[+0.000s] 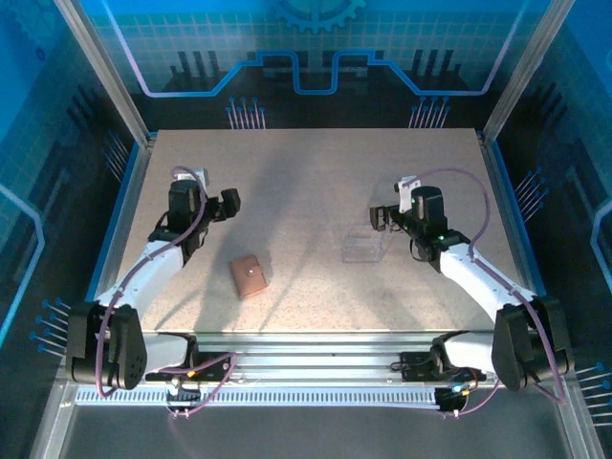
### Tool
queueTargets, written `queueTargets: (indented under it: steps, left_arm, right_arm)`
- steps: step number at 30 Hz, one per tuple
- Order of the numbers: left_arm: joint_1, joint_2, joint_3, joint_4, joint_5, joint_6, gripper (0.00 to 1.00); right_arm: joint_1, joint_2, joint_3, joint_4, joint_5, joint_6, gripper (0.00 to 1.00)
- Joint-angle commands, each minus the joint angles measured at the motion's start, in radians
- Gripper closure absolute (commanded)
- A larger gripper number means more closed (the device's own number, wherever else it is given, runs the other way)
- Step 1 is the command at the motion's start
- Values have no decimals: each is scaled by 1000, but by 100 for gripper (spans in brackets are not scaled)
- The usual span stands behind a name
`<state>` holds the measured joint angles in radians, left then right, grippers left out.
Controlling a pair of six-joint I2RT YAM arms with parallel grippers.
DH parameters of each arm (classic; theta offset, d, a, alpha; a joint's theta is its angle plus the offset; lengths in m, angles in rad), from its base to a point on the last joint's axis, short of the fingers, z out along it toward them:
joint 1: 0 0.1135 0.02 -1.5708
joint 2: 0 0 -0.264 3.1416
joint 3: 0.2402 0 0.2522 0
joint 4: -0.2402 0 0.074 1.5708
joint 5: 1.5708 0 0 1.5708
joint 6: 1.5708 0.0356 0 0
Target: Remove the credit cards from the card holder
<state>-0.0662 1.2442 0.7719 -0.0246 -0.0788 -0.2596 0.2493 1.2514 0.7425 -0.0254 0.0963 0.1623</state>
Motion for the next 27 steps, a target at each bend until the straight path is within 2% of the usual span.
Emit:
queueTargets:
  steps: [1, 3, 6, 11, 19, 23, 27]
  left_arm:
    - [-6, -46, 16, -269, 123, -119, 3]
    - [-7, -65, 2, -289, 202, -132, 1]
    - [-7, -84, -8, -338, 287, -148, 1]
    - [-11, -107, -33, -408, 361, -182, 1]
    - [-30, -120, -96, -459, 351, -227, 1]
    - [-33, -143, -121, -468, 339, -232, 1]
    - [-34, -161, -141, -475, 324, -240, 1]
  right_arm:
    - [13, 20, 45, -249, -114, 164, 2]
    - [16, 30, 44, -280, -178, 202, 6]
    - [27, 39, 15, -270, -265, 245, 6]
    - [40, 74, -20, -206, -305, 291, 6]
    - [54, 172, 1, -221, -190, 318, 6]
    - [73, 215, 19, -197, -244, 329, 6]
    - [126, 241, 54, -200, -225, 358, 7]
